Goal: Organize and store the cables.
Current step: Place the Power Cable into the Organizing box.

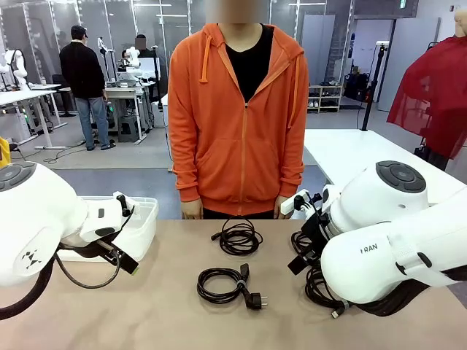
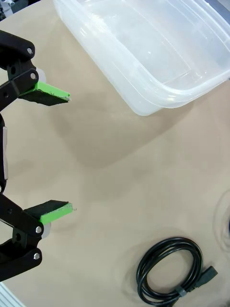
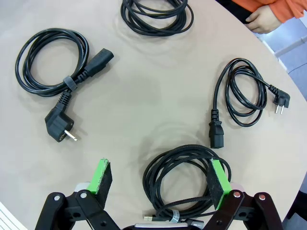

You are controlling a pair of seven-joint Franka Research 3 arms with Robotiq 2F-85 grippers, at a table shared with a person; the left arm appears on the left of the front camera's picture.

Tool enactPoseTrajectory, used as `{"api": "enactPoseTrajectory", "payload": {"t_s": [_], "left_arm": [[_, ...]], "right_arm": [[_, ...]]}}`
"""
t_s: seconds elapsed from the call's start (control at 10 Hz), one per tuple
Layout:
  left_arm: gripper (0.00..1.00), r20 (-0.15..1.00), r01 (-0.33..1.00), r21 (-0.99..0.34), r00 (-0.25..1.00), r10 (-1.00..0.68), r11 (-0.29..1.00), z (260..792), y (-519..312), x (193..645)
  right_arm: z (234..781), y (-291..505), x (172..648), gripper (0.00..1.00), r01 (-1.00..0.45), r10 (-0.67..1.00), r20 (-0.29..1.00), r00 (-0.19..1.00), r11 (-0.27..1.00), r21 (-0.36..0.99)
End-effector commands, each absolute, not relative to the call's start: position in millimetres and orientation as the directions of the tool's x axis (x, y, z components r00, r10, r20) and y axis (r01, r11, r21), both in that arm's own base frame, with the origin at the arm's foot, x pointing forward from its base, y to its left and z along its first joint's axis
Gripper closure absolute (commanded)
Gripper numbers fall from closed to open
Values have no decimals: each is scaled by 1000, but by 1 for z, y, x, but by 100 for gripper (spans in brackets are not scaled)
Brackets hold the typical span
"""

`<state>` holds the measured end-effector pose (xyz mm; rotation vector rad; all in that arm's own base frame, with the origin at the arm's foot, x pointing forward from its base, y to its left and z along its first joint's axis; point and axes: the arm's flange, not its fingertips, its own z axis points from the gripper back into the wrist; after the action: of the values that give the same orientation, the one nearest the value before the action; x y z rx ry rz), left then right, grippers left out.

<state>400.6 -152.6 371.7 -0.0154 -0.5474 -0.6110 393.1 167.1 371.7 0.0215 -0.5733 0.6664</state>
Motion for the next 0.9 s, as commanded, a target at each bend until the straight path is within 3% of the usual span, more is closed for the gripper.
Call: {"api": "enactPoseTrajectory", "payload": {"t_s": [0.0,0.5,0.8], "left_arm": [[0,493,546,143,684,-538,825,372,-151,401],[0,492,549,144,682,-541,823,372,-153,401],[0,471,613,169,638,-610,772,414,-144,396]], "right_arm": [[372,167,393,0,-588,576,509,639,793,-159],[372,167,393,0,-590,578,509,638,792,-160],[416,164,399,0,-582,576,527,626,794,-177]]}}
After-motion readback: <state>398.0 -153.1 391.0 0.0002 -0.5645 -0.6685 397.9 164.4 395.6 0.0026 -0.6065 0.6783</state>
